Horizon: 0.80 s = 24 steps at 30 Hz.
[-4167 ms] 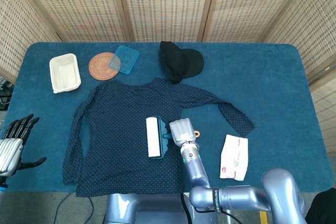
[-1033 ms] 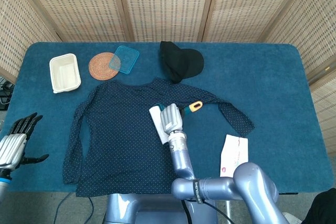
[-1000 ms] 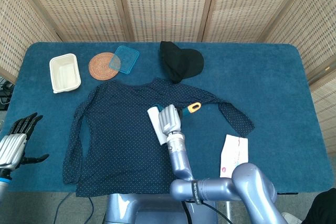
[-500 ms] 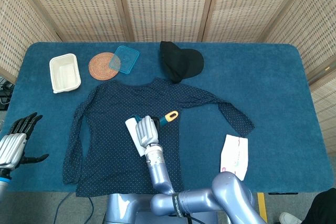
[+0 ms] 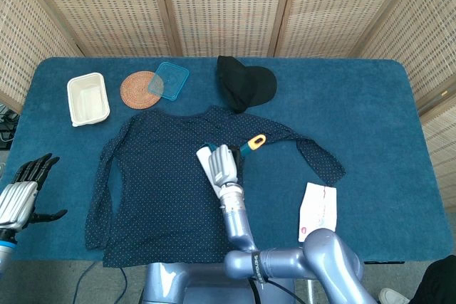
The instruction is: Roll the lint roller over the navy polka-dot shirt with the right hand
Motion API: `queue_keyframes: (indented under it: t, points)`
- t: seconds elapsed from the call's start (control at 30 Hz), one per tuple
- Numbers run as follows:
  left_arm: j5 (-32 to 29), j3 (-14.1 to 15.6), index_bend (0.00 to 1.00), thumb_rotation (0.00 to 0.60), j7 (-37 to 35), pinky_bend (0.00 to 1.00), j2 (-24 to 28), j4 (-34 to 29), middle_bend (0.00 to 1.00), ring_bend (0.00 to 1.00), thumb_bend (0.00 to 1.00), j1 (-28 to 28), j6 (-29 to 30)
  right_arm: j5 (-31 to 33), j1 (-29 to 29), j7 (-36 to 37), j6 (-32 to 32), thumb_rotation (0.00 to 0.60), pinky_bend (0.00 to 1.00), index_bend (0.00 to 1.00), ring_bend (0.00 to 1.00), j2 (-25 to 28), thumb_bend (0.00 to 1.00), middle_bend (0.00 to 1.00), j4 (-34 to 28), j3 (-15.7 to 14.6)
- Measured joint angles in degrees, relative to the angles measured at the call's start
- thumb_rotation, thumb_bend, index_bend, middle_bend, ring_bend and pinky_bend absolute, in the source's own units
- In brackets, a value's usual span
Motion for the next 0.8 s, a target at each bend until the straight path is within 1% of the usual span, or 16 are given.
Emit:
queue_keyframes:
  t: [0.23,0.37,0.43,0.47,0.53,0.57,0.6,0.63,0.67,0.8]
  points:
    - [-0.3,0.1,0.00,0.600,1.3,0.00,-0.5,-0.2,0.00,0.00,0.00,-0.1,-0.1,-0.8,-3.4,0.2,-0.2,0.600,1.00,0.76,1.00,3.4,0.89,1.00,0.3,-1.5]
    - [-0.4,0.1,0.00,0.600,2.0,0.00,-0.7,-0.4,0.00,0.00,0.00,-0.2,-0.2,-0.8,-5.0,0.7,-0.8,0.600,1.00,0.76,1.00,4.4,0.89,1.00,0.6,-1.6]
    - [-0.5,0.1,0.00,0.600,2.1,0.00,-0.7,-0.4,0.00,0.00,0.00,-0.2,-0.2,-1.1,-5.3,0.9,-1.0,0.600,1.00,0.74,1.00,4.5,0.88,1.00,0.6,-1.6]
    - [-0.5,0.1,0.00,0.600,2.1,0.00,-0.7,-0.4,0.00,0.00,0.00,-0.2,-0.2,-1.3,-5.4,1.2,-1.1,0.600,1.00,0.67,1.00,4.5,0.83,1.00,0.6,-1.6]
    - [-0.5,0.1,0.00,0.600,2.1,0.00,-0.6,-0.5,0.00,0.00,0.00,-0.2,-0.2,-1.7,-5.7,1.9,-1.2,0.600,1.00,0.38,1.00,4.5,0.56,1.00,0.7,-1.5]
    - [-0.5,0.1,0.00,0.600,2.0,0.00,-0.6,-0.5,0.00,0.00,0.00,-0.2,-0.2,-2.0,-5.9,2.5,-1.3,0.600,1.00,0.18,1.00,4.5,0.32,1.00,0.7,-1.4]
    - [-0.5,0.1,0.00,0.600,2.0,0.00,-0.6,-0.5,0.00,0.00,0.00,-0.2,-0.2,-2.3,-6.1,3.0,-1.2,0.600,1.00,0.05,1.00,4.5,0.12,0.99,0.7,-1.3]
    - [-0.5,0.1,0.00,0.600,1.9,0.00,-0.6,-0.4,0.00,0.00,0.00,-0.1,-0.2,-2.5,-6.3,3.3,-1.1,0.600,1.00,0.01,1.00,4.4,0.04,0.99,0.7,-1.2]
    - [-0.5,0.1,0.00,0.600,1.8,0.00,-0.6,-0.4,0.00,0.00,0.00,-0.1,-0.2,-2.9,-6.4,3.8,-0.9,0.600,1.00,0.00,1.00,4.4,0.00,0.99,0.7,-1.0]
    - [-0.2,0.2,0.00,0.600,1.1,0.00,-0.4,-0.4,0.00,0.00,0.00,-0.1,-0.1,-4.0,-7.3,6.1,0.2,0.600,1.00,0.00,1.00,5.1,0.00,0.98,-1.3,-0.2]
